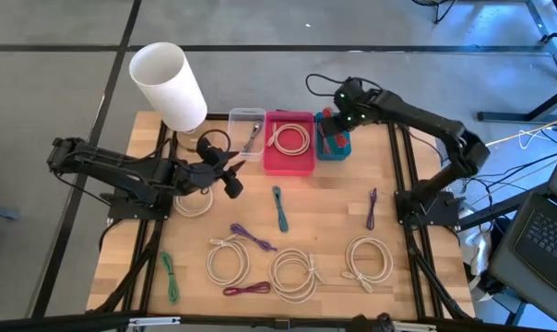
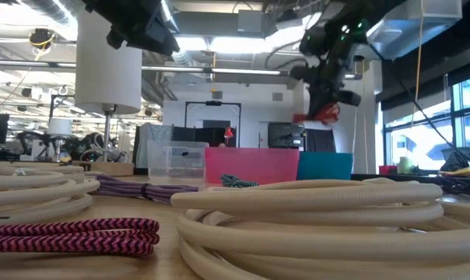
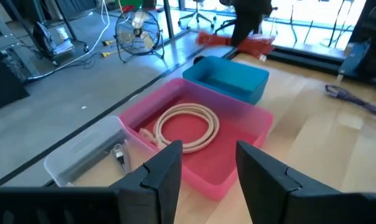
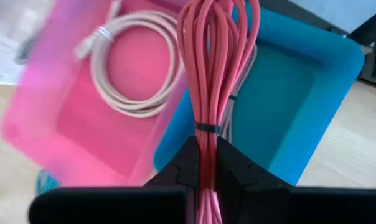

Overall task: Pick & Place USB Port
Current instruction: Put the red charger cable into the blue bin

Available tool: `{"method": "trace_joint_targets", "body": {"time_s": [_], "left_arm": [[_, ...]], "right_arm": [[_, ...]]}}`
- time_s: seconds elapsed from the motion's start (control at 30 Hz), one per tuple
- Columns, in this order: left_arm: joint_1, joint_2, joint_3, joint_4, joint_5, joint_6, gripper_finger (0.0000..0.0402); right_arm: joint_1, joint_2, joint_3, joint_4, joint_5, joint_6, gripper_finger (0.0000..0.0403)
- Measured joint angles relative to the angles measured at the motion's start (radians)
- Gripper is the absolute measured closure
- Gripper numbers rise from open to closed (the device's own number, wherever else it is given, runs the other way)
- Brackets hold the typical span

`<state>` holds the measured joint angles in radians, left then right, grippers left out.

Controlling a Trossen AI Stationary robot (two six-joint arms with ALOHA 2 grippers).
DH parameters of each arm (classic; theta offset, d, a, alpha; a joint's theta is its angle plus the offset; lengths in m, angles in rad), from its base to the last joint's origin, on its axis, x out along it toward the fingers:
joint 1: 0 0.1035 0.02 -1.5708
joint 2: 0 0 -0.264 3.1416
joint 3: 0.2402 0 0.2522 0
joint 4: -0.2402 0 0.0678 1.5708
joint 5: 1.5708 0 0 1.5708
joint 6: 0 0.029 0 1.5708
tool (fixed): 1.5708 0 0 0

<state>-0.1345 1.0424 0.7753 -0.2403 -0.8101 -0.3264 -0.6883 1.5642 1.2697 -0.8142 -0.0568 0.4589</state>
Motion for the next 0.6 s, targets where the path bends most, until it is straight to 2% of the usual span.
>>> {"method": "trace_joint_targets", "body": {"time_s": [0.17,0.6], "left_arm": [[0.0,0.0,0.0,0.036,0.0,0.0,0.0258],[0.0,0.0,0.0,0.043,0.0,0.06,0.0258]], "right_arm": [[-0.037,0.082,0.0,0.055,-0.044,-0.021,0.0378],[-0.089,0.195,0.0,0.085,-0.052,-0.003,0.0378]]}}
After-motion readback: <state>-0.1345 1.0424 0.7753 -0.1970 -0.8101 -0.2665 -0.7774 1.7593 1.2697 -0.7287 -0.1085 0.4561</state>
